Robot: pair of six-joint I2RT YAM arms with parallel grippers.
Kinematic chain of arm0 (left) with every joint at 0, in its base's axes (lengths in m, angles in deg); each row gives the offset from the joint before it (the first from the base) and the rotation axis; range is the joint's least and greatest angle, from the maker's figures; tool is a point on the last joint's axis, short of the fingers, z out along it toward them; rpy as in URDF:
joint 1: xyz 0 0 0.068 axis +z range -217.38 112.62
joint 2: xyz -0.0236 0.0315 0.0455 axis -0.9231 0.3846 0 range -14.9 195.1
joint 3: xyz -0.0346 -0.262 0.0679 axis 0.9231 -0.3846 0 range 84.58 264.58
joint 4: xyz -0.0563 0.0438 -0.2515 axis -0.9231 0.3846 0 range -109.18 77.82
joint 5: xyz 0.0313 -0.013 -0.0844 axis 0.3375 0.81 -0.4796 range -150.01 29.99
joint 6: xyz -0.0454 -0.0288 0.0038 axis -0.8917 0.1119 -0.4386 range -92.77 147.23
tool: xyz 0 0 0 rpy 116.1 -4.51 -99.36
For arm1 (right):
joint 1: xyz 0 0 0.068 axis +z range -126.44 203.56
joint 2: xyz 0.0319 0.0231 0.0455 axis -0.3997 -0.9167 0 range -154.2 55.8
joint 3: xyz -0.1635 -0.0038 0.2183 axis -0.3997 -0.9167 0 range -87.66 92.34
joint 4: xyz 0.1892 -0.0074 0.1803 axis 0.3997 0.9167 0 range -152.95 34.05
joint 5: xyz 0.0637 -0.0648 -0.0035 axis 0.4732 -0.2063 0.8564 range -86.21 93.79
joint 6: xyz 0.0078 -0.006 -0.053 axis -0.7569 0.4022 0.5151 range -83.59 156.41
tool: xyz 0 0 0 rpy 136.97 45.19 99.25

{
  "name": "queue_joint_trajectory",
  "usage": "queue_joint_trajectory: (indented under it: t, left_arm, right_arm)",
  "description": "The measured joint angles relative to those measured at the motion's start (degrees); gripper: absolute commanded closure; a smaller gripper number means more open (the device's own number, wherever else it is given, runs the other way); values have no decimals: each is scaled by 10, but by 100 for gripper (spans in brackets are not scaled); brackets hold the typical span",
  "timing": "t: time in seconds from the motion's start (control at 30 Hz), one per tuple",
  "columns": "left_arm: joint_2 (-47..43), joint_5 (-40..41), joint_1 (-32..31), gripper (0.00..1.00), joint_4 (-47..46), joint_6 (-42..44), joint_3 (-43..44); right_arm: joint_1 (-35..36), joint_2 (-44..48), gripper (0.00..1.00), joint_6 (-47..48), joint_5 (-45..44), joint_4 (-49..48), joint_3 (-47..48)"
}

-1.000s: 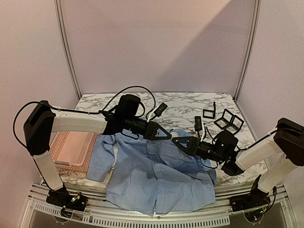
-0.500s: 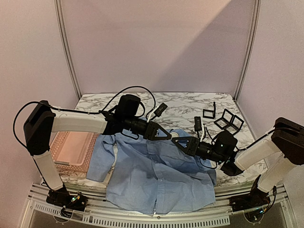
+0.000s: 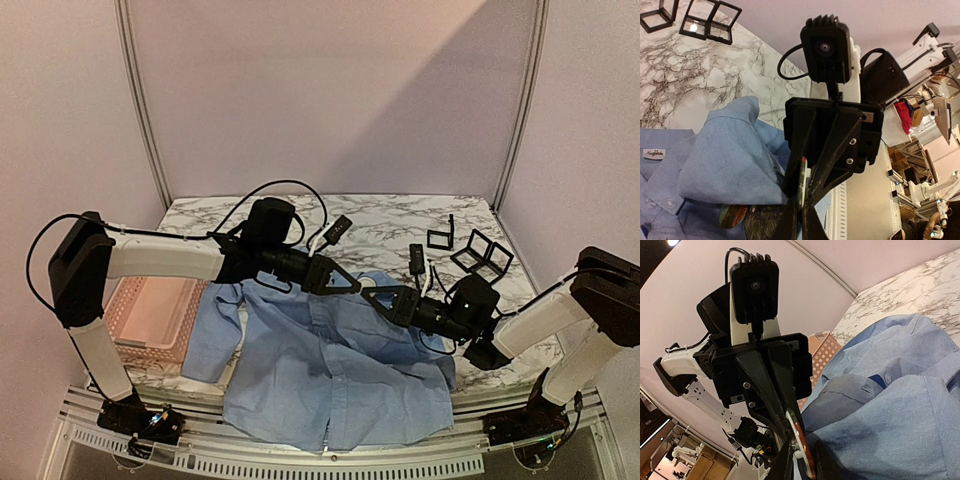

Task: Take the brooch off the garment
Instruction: Open the brooch with the flattened clothing.

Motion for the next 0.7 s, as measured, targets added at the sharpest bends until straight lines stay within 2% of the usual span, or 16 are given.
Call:
queue_joint_trajectory:
  t: [0.7]
  left_arm:
    - [-1,6,1,100,11,0,0]
  right_arm:
    - [-5,-24,98,-29,4,-30,2]
